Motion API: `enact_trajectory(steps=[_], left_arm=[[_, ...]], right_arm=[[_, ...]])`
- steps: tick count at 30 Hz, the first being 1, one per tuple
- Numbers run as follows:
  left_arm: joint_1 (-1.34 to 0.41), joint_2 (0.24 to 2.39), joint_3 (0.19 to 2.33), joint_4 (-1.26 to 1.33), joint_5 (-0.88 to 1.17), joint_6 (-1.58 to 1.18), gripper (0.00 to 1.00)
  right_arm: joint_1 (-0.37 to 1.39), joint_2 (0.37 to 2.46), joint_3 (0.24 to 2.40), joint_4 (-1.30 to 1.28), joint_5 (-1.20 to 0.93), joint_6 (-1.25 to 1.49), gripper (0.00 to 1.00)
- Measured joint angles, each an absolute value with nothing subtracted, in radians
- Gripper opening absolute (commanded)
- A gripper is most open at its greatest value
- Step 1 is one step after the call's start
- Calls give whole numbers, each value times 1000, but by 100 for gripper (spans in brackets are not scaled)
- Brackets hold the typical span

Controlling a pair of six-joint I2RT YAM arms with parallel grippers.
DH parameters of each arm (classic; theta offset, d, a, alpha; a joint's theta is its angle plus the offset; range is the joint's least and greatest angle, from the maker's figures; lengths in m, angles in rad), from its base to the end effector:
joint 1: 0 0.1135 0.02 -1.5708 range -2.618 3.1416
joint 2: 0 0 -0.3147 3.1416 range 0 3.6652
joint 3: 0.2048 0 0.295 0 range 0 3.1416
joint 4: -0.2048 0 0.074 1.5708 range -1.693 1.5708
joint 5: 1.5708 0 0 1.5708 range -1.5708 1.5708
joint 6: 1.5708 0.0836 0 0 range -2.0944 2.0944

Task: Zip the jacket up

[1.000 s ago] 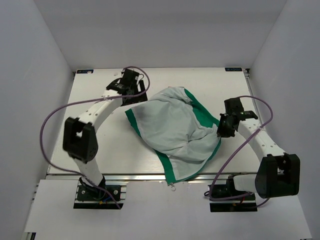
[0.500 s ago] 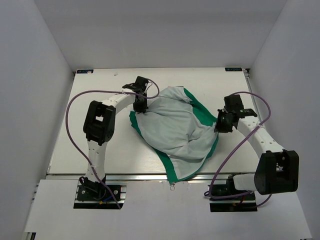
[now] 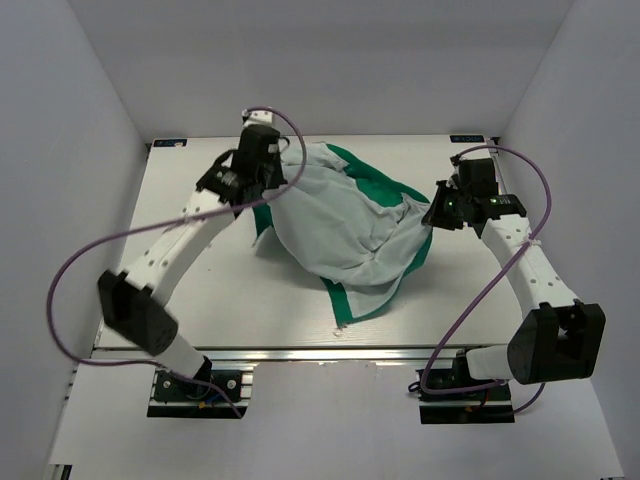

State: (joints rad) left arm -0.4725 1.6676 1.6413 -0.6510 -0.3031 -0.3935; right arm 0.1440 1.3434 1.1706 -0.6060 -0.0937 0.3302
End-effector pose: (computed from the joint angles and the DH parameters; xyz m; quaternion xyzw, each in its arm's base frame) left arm 0.4215 -0.1874 0.3827 -0.0300 0.8934 -0.0556 0.4448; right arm 0.3510 0.0588 0.3191 0.0677 0.9193 0.1325 0.3644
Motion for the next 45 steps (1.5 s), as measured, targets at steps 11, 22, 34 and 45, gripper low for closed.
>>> enact_trajectory(steps=[11,22,34,45], left_arm=[[-979,1546,1159,-752,-249,-543,92],[-879,1446,1324,-886,-338,-594,98],[-284,1742,1511,-619,-79,-369,98],[-298,1863,1436,-459,311,-86,98]], right_arm=[[144,1346,1131,-642,-71,334,0],[144,1354,1131,-651,-36,331,0],[131,1420,1131,-648,-25,298,0],[125,1451,1131,-648,-5,270,0]])
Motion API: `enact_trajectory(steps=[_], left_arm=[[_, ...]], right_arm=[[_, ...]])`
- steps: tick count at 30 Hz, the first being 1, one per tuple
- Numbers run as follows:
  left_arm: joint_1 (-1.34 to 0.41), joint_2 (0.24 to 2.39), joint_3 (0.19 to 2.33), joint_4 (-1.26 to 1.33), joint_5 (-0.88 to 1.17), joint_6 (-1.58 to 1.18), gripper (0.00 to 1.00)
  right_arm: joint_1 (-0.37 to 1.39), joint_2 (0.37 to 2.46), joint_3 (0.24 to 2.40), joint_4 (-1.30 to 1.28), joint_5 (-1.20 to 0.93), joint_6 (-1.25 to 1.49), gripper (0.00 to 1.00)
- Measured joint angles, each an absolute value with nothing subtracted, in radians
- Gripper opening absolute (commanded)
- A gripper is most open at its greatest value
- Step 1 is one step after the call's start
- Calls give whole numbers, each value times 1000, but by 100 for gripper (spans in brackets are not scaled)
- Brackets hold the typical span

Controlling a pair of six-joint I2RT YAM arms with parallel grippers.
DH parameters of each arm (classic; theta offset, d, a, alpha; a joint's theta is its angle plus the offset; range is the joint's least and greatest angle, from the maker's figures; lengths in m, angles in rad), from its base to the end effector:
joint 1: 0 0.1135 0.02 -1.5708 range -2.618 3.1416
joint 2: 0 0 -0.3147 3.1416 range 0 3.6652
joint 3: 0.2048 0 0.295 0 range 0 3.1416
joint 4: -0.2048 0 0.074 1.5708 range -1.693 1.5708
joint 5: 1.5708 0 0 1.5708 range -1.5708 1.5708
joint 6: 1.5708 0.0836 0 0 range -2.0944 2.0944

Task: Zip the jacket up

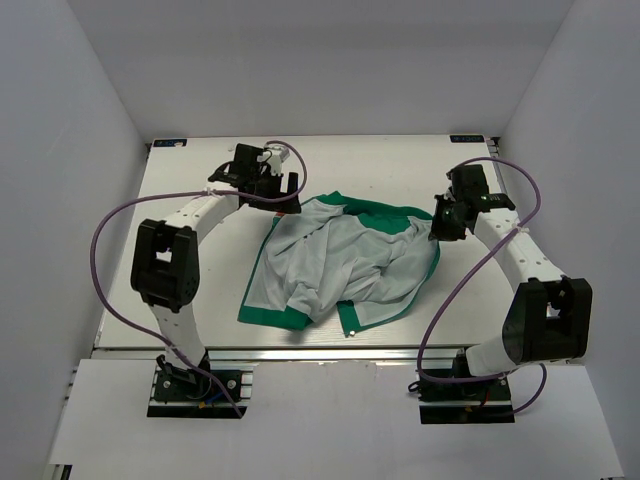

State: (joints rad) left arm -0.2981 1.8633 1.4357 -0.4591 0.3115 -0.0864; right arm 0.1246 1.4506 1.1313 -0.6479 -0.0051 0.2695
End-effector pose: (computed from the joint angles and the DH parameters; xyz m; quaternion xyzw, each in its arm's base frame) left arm 0.4661 -0.1700 0.2306 0.1501 0.9200 -0.2068 0.2973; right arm 0.3619 0.0458 0.2625 0.0684 0.9523 0.0606 0.2910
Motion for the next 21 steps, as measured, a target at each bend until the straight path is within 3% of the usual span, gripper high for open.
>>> enact_trajectory(steps=[8,15,18,21], left_arm=[[-298,1988,1468,-330,504,-23,98],[-298,2204,1713,-342,656,51,96],[-298,2282,1788,-374,701,74,88],[-298,2304,1785,-404,745,88,62]], right_arm=[[125,1451,1130,-632,-38,249,0],[125,1451,1129,-618,-80,231,0],[125,1451,1129,-617,-87,228,0],[125,1451,1129,-617,-88,227,0]])
